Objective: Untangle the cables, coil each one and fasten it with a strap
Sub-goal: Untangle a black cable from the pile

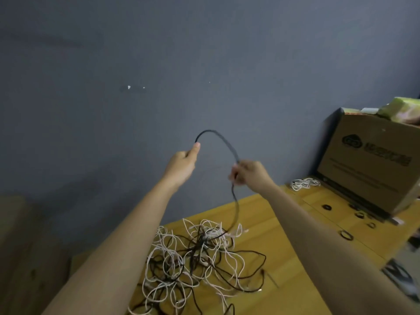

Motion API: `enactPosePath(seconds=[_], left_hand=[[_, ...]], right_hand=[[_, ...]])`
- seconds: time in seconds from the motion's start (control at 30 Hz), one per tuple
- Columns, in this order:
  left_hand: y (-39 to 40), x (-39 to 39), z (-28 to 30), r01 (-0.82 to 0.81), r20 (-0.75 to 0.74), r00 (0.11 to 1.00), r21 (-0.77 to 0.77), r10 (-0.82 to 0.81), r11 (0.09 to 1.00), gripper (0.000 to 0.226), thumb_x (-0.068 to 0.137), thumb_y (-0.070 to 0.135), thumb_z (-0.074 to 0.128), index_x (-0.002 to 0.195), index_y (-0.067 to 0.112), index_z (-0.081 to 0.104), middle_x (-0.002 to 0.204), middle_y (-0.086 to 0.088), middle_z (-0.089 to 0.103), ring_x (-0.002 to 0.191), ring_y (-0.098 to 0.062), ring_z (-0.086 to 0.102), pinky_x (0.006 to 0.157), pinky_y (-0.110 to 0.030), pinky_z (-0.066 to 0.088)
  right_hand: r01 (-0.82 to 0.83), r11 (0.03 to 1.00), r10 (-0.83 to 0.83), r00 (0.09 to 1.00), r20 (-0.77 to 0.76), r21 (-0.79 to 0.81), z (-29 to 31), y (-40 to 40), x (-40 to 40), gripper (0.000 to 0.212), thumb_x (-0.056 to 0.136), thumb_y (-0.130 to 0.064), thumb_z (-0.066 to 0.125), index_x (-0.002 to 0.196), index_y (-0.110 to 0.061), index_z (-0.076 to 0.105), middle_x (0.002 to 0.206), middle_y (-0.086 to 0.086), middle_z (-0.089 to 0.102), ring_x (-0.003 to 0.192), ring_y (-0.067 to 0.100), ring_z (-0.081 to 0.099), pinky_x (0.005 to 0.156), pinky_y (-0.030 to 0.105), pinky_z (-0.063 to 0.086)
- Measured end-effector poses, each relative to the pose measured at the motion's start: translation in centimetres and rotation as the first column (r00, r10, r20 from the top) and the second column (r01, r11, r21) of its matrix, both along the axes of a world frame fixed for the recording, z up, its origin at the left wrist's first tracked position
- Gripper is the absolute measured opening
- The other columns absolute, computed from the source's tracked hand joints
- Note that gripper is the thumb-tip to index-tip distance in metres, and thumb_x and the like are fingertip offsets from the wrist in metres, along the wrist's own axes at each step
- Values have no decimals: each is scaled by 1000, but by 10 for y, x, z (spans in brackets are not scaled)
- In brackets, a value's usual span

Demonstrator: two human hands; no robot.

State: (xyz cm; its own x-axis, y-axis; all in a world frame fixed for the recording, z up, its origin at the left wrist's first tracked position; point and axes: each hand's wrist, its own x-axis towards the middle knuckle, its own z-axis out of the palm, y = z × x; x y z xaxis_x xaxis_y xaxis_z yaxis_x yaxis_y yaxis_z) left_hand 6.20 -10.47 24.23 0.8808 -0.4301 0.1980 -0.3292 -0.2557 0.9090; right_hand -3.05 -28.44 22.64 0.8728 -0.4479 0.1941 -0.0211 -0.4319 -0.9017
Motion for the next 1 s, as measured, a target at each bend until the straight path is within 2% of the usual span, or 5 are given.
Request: enactPosePath(seconds=[0.2, 0.43, 0.57, 0.77, 1.0], left_hand=[[18, -18, -13, 316, -244, 911, -103, -332, 943, 37, 95, 45, 51, 70, 23, 34, 50, 9, 25, 40, -6, 19, 41, -19, 16], [37, -41, -11, 294, -366, 633, -702, -682, 649, 37, 87, 40, 43, 55, 22, 41, 42, 11, 23, 41, -6, 6, 40, -19, 7], [27, -41, -31, 185, -358, 695, -748, -623, 637, 27, 99, 27, 35, 73, 18, 38, 47, 9, 33, 36, -2, 21, 41, -16, 20], [16, -36, -94, 171, -9, 985, 16, -171, 985, 21, 104, 31, 29, 87, 22, 36, 74, 0, 53, 63, -17, 52, 73, -40, 47], [31, -51, -136, 325, -55, 888, 779, -457, 536, 34, 102, 42, 32, 112, 14, 48, 101, -5, 62, 83, -16, 55, 73, -33, 42]], right_hand=[[119, 971, -180, 934, 310, 205, 0, 6, -8, 28, 103, -21, 41, 80, -12, 57, 58, 1, 46, 51, 11, 50, 61, 27, 52], [21, 919, -102, 978, -184, -395, -76, 14, -21, 30, 103, -29, 40, 101, -11, 64, 64, -2, 55, 53, 12, 47, 50, 26, 33], [-290, 845, 107, 915, -389, -450, -127, 51, -35, 30, 102, -34, 42, 120, -19, 62, 100, 6, 69, 83, 24, 61, 65, 30, 42], [-352, 913, 270, 900, -343, -205, -168, 90, -70, 23, 100, -34, 45, 120, -26, 55, 64, -15, 50, 49, -3, 44, 50, 18, 31], [-259, 958, 229, 950, -213, -124, -164, 68, -90, 9, 92, -20, 62, 90, -28, 64, 64, 2, 58, 52, 10, 44, 51, 26, 35]])
